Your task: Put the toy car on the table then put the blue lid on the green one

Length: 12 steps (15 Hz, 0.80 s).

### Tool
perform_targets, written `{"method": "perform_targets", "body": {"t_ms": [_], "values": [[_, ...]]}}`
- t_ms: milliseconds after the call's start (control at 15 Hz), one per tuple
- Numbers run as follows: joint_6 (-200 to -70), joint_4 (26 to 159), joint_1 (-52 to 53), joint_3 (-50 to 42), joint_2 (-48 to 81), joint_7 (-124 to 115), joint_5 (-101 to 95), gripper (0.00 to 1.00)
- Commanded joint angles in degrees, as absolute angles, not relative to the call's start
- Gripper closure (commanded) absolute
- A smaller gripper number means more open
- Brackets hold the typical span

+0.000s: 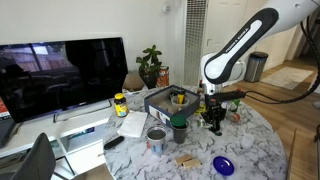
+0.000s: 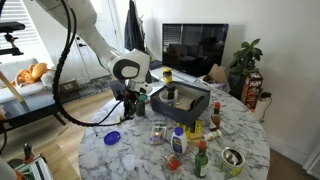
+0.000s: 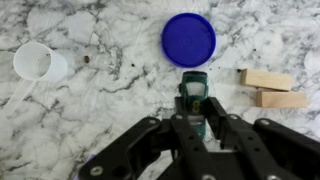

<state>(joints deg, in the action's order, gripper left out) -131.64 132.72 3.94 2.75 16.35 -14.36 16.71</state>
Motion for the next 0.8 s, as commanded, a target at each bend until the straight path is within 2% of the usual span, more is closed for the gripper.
{"method": "perform_targets", "body": {"t_ms": [0, 200, 267, 733], "values": [[-131.5, 132.61, 3.6, 2.73, 16.46, -14.39, 16.74, 0.73], [-131.5, 132.61, 3.45, 2.68, 16.47, -14.38, 16.89, 0.73], [-131.5, 132.61, 3.45, 2.69, 16.47, -14.38, 16.9, 0.93], [-143.46, 129.03, 2.74, 1.25, 27.71, -15.46, 17.36, 0.93]]}}
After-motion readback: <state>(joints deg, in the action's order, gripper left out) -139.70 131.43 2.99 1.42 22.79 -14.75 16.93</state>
